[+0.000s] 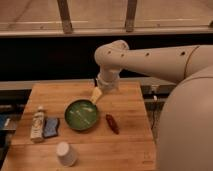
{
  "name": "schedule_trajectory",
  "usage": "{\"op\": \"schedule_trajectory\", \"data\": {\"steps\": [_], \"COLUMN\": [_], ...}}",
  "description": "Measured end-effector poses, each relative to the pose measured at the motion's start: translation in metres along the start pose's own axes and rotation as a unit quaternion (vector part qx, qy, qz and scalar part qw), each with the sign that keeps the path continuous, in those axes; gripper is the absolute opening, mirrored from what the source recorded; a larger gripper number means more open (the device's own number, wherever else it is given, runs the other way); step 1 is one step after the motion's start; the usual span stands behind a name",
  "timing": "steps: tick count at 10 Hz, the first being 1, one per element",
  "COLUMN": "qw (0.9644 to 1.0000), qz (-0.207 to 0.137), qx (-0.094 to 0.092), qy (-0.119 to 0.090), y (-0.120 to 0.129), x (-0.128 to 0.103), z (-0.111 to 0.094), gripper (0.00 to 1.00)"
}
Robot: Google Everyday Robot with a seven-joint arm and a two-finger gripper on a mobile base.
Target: Place the ceramic cup over the eraser
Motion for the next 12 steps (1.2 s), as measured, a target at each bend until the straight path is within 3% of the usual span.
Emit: {"op": "schedule_trajectory", "data": {"steps": [6, 9, 12], "qw": [0.9999, 0.9981, 0.9939], "qz": [-0.007, -0.053, -0.094], "qx": [-0.004, -0.014, -0.029], "qy": [0.009, 0.03, 0.049], "y": [-0.001, 0.03, 0.084], "x": [0.003, 0.008, 0.023], "z": [0.003, 0.014, 0.025], "gripper": [0.8, 0.8, 0.8]}}
